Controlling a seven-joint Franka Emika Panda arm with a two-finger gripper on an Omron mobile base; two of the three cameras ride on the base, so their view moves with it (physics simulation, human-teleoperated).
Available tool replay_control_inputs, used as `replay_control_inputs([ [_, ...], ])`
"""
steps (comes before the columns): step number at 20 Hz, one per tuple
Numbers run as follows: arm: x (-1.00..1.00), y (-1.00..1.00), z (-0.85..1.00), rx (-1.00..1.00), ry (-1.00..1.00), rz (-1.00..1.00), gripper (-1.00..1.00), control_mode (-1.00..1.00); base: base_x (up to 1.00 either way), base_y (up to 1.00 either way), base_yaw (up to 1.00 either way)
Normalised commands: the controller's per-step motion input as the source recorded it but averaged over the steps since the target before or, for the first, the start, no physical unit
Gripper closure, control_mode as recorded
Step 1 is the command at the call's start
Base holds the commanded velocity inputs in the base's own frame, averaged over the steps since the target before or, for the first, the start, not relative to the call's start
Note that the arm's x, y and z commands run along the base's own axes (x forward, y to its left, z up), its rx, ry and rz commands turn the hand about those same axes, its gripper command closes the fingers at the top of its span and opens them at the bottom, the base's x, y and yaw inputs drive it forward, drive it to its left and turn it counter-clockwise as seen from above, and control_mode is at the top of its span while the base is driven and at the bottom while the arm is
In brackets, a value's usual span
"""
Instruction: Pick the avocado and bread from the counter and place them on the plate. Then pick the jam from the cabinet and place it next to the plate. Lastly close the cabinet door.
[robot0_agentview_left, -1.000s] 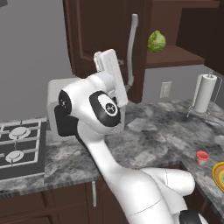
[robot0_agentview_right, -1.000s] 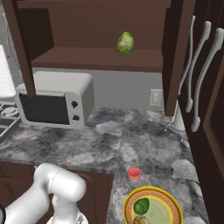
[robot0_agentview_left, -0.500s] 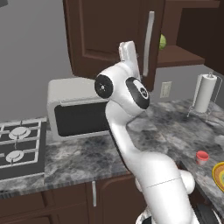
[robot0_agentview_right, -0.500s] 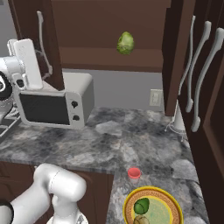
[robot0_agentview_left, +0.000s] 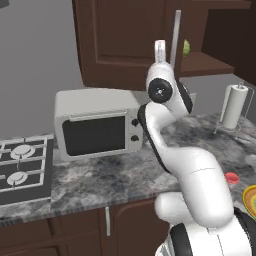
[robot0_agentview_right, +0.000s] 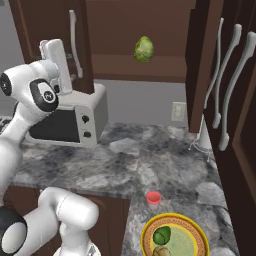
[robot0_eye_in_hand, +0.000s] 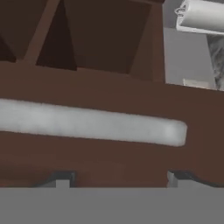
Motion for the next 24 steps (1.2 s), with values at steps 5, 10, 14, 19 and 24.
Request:
replay_control_inputs([
  [5, 0.92, -0.42, -0.02, 0.12, 0.00, 0.25, -1.00, -1.00, 0.00, 0.00, 0.00],
  [10, 0.76, -0.14, 0.00, 0.09, 0.00, 0.16, -1.00, -1.00, 0.00, 0.00, 0.00],
  [14, 0.66, -0.03, 0.04, 0.06, 0.00, 0.09, -1.00, -1.00, 0.00, 0.00, 0.00],
  [19, 0.49, 0.00, 0.21, 0.03, 0.00, 0.04, -1.00, -1.00, 0.00, 0.00, 0.00],
  [24, 0.15, 0.00, 0.32, 0.01, 0.00, 0.00, -1.00, -1.00, 0.00, 0.00, 0.00],
])
